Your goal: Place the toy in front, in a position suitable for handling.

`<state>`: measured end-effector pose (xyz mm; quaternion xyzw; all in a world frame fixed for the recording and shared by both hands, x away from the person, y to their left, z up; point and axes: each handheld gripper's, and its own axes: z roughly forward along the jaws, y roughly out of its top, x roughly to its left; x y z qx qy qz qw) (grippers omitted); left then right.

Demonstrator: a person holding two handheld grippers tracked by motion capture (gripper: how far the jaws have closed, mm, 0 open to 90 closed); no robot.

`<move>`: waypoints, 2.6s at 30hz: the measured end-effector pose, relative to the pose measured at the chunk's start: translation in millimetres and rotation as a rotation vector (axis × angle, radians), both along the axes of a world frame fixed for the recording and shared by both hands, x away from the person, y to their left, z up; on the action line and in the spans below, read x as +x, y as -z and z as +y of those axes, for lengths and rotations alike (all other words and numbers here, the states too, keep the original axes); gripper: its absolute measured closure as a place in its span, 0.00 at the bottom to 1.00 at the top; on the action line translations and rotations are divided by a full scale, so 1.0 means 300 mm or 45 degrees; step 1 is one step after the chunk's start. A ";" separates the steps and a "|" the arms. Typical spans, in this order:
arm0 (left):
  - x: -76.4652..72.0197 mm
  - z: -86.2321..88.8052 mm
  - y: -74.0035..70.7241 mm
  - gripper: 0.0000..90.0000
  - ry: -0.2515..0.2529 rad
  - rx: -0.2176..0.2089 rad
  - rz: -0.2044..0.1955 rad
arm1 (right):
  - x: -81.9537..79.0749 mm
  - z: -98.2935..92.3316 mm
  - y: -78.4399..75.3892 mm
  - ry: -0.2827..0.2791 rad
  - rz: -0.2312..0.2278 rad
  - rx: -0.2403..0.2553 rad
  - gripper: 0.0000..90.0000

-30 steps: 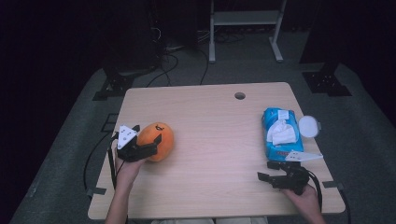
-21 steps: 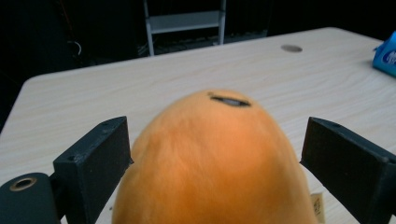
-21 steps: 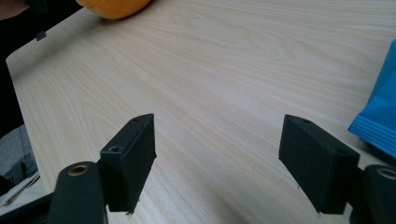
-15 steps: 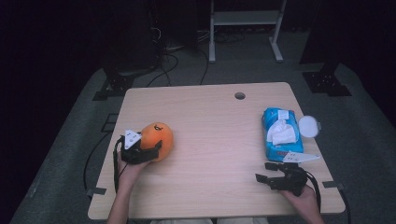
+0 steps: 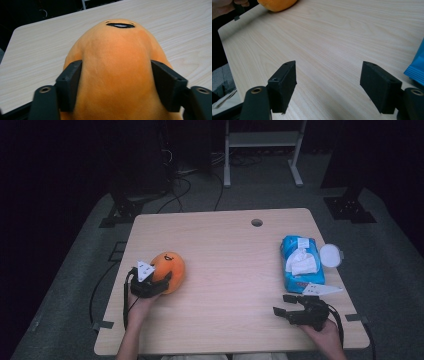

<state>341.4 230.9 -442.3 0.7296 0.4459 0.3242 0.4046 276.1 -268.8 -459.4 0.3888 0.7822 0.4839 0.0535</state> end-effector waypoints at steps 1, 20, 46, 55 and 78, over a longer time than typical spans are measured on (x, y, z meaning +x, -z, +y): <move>0.000 0.000 0.000 0.39 0.000 0.000 0.000 | 0.000 0.000 0.000 0.000 0.000 0.000 0.31; -0.028 0.012 -0.047 0.54 0.046 -0.208 -0.043 | -0.001 -0.023 -0.005 0.017 0.001 0.028 0.31; -0.132 -0.364 -0.086 0.54 0.566 -0.273 -0.021 | -0.014 -0.079 -0.062 0.138 -0.130 0.042 0.32; -0.145 -0.444 -0.052 0.53 0.673 -0.242 -0.001 | 0.023 -0.105 -0.147 0.209 -0.283 -0.052 0.32; -0.143 -0.485 0.012 0.43 0.778 -0.162 0.040 | 0.303 -0.180 -0.097 0.503 -0.222 -0.217 0.41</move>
